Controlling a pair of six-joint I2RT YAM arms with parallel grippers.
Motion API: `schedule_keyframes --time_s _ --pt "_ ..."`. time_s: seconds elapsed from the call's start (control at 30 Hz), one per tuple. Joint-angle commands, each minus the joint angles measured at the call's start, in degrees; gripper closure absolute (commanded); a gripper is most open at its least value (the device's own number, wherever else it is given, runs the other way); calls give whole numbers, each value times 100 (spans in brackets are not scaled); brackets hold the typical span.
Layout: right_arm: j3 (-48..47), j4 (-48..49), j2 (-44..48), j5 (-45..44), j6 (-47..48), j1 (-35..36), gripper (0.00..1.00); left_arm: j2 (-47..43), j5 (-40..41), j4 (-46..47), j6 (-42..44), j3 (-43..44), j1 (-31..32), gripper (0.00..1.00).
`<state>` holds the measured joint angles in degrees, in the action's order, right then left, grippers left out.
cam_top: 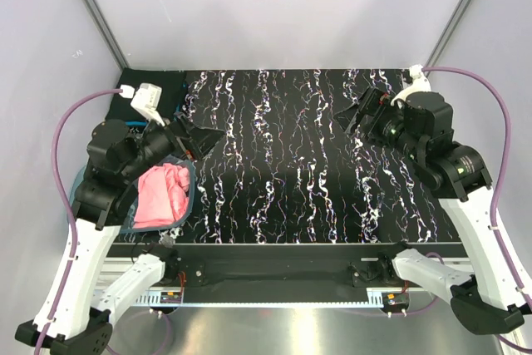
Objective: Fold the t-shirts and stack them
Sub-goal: Grab the tshirt from the pile
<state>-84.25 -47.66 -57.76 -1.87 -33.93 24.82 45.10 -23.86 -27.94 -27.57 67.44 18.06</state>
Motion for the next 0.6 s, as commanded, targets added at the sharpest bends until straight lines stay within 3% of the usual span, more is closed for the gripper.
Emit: schedule_keyframes --time_s 0.0,0.17,0.3,0.43,0.5,0.57 --pt "119 301 159 -15 -43 41 0 164 520 -473 -125 199 -14 1" --pt "312 424 291 46 27 32 0 911 2576 -2082 -484 691 -355 1" --pt "663 547 440 178 36 32 0 1246 2097 -2154 -1126 280 -1444 1" --pt "830 503 502 371 106 32 0 1264 1438 -1970 -1813 -808 -2691 3" --pt "901 512 572 415 185 32 0 1378 1646 -1960 -1813 -995 -2869 11" --pt "936 468 686 276 360 32 0 1501 2075 -2074 -1769 -1092 -2914 12"
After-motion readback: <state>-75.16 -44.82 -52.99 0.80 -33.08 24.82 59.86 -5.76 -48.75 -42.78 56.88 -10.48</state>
